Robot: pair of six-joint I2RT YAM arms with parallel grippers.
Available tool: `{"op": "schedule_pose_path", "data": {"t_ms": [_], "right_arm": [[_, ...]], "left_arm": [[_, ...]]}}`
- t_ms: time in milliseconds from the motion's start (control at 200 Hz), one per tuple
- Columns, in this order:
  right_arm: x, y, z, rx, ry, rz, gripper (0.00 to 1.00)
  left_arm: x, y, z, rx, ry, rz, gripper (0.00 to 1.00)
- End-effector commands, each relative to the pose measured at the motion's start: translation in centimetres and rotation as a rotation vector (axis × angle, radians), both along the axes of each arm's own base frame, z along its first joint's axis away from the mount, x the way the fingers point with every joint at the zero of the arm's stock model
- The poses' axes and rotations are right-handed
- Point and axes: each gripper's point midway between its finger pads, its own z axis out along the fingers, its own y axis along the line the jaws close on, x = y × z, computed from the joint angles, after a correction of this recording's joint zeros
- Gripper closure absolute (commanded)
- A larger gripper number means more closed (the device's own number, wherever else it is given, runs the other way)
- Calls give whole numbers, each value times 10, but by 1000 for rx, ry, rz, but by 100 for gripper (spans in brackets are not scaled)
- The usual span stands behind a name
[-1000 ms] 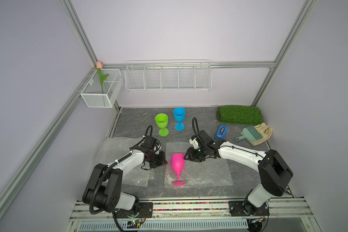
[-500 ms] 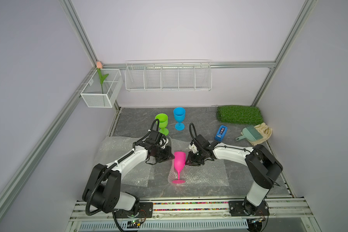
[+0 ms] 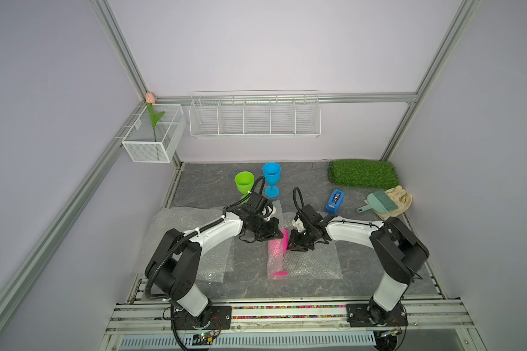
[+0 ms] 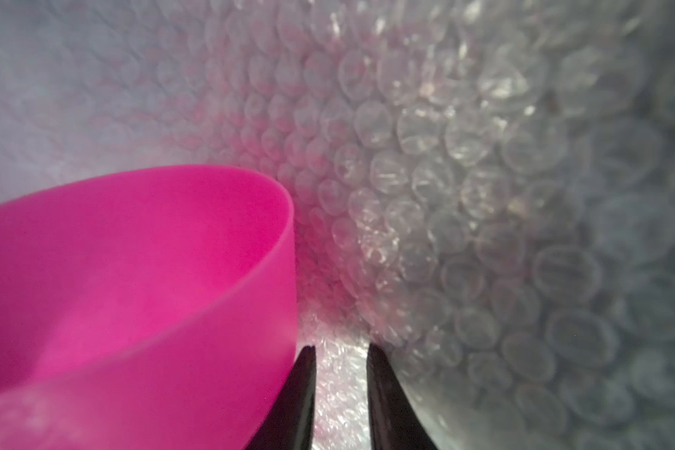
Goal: Wrap wine glasses in bubble wrap
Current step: Wrap the wine glass in bubble wrap.
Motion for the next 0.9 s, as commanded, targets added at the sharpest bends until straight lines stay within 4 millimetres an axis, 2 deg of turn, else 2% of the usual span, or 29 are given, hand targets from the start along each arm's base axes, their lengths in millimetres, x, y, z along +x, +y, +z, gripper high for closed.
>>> {"op": "schedule_pose_path", "data": {"t_ms": [0,105,115,155,305,420,710,810,895], "right_arm": [[3,-11,6,19,-29,-18,72],[12,-19,25,58,-75,-57,70],[8,-24,21,50,-63,-62,70],[8,-28,26,70,-71,-80,67],[18,-30,51,226,-79,-163,62],[25,-31,63,299,-88,-205,60],[36,-44,59,352,-75,-289,59],[43,-51,62,366,-104,-315,59],[47,-46,69,405,-116,-296,58]], "left_arm": [[4,-10,-10,17,12,7,100],[5,-18,-13,0,19,-2,100],[5,-19,-14,-1,22,-4,100],[4,-22,-15,-7,25,-10,100],[0,-38,-17,-48,31,-41,100],[-4,-47,-20,-62,39,-59,100],[-13,-54,-24,-61,48,-90,100],[-14,-53,-25,-57,50,-91,100],[-15,-53,-24,-64,50,-96,100]]}}
